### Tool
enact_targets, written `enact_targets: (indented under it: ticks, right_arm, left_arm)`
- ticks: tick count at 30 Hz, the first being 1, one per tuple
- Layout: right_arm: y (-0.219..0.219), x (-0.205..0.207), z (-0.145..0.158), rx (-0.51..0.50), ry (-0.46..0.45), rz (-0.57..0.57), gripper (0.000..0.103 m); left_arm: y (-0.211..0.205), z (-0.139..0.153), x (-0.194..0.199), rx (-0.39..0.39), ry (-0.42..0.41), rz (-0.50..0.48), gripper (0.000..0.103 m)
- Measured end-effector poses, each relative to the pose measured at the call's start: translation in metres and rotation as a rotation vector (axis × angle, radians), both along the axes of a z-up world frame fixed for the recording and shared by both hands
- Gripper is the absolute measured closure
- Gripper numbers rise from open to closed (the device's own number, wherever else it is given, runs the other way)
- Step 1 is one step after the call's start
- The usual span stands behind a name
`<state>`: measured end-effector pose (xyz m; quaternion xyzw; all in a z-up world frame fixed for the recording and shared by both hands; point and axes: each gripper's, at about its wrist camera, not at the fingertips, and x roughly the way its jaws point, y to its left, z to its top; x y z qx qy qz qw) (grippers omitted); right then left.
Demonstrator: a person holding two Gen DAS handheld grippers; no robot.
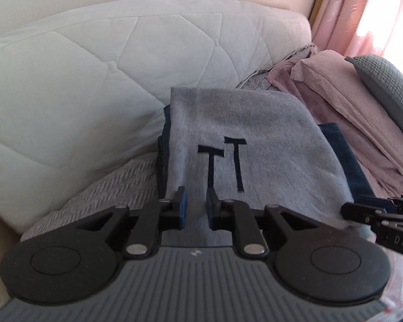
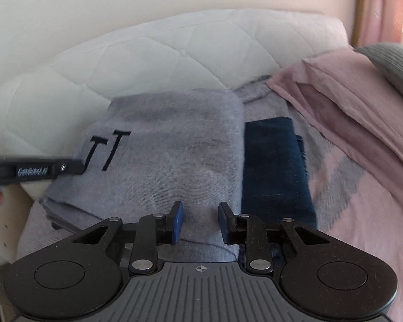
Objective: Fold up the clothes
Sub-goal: 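Lower the skirt onto the dark jeans stack and open both grippers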
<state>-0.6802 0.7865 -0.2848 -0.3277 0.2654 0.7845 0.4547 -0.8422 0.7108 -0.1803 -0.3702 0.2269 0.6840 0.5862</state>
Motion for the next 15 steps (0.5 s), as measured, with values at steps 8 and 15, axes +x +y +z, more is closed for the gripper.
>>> enact_targets:
  ticks: [8, 15]
  right_arm:
    - [-0.053, 0.019, 0.043, -0.059, 0.083, -0.073, 0.049]
    - [-0.111, 0.033, 0.095, -0.075, 0.102, -0.072, 0.046]
  left_arm:
    - [-0.061, 0.064, 0.029, -0.054, 0.0, 0.0, 0.064]
    - [-0.125, 0.12, 0.058, -0.052, 0.04, -0.029, 0.043]
